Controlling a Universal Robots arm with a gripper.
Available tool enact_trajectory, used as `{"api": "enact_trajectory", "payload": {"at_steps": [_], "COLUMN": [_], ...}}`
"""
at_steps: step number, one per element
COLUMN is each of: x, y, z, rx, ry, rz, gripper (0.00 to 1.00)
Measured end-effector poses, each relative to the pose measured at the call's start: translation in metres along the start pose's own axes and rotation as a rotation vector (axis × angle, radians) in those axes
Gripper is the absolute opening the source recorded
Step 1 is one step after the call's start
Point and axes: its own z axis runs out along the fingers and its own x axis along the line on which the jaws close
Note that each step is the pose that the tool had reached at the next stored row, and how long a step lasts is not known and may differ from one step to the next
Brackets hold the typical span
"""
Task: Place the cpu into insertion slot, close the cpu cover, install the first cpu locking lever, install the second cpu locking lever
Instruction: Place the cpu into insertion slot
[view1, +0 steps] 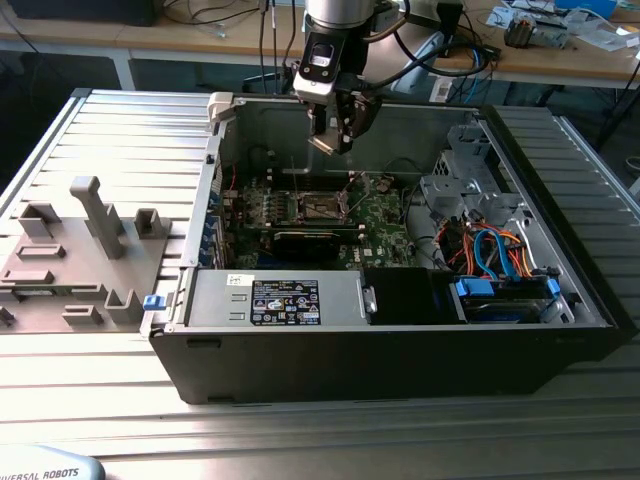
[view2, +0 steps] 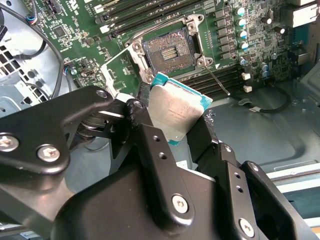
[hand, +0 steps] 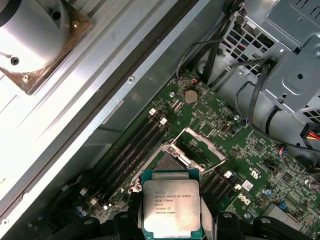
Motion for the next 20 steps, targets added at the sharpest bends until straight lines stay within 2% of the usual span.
{"api": "enact_trajectory", "payload": {"at_steps": [20], "x": [0.0], "y": [0.0], "z": [0.0003], "rx": [-0.0004], "ry": [-0.002], "rz": [0.025], "gripper": [0.54]}}
